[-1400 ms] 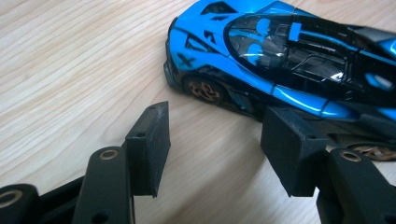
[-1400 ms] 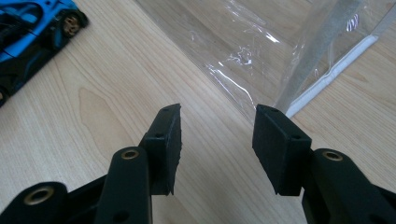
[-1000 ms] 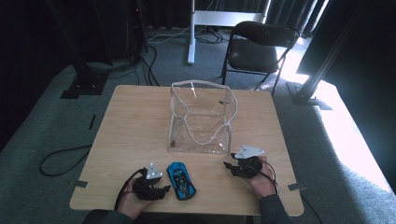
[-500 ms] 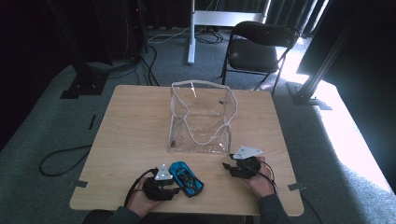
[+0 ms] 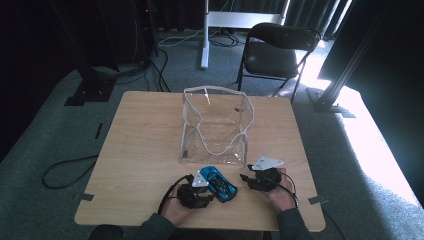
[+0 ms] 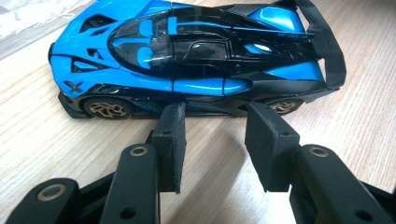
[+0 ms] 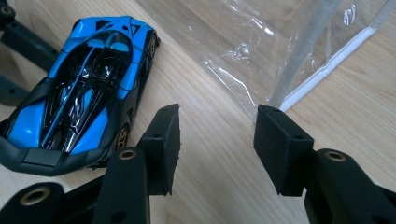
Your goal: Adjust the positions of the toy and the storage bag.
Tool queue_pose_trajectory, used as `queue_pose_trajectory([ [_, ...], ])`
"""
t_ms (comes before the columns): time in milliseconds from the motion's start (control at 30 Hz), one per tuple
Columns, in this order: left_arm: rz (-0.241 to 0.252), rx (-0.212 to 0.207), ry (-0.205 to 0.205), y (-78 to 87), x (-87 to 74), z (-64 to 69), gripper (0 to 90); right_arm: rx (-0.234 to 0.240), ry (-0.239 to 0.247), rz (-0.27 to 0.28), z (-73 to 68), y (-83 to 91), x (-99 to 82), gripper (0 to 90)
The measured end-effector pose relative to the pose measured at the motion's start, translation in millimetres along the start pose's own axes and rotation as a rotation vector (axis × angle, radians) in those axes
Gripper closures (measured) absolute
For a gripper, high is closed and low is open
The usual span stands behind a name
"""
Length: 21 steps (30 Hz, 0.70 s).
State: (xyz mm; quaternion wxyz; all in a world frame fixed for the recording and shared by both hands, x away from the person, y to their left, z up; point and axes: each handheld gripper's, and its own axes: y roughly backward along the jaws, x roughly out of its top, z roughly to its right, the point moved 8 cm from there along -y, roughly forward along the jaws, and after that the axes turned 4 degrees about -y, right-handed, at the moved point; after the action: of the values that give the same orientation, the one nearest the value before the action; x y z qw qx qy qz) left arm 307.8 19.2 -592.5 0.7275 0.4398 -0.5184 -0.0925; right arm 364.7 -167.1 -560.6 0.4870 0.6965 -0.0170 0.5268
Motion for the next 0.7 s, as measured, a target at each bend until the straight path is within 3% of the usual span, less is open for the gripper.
queue_pose_trajectory([
  [200,-0.003,-0.04,-0.052,1.4,-4.5,13.0,58.8,0.001,-0.002,0.008,0.4,3.2,0.1,49.8],
  [267,0.01,-0.067,-0.047,-3.2,0.2,14.7,59.2,0.001,-0.002,0.004,-0.8,2.6,0.1,49.6],
  [400,0.01,-0.078,-0.067,-13.5,10.3,21.1,60.5,0.0,0.005,0.003,-1.5,2.1,0.2,49.3],
  [533,0.028,-0.114,-0.076,-28.5,25.0,28.1,61.7,-0.003,-0.004,0.002,1.1,2.1,-1.7,49.3],
  [700,0.027,-0.113,-0.097,-33.2,29.6,31.9,56.7,-0.003,-0.01,0.008,2.4,5.4,-2.1,48.3],
])
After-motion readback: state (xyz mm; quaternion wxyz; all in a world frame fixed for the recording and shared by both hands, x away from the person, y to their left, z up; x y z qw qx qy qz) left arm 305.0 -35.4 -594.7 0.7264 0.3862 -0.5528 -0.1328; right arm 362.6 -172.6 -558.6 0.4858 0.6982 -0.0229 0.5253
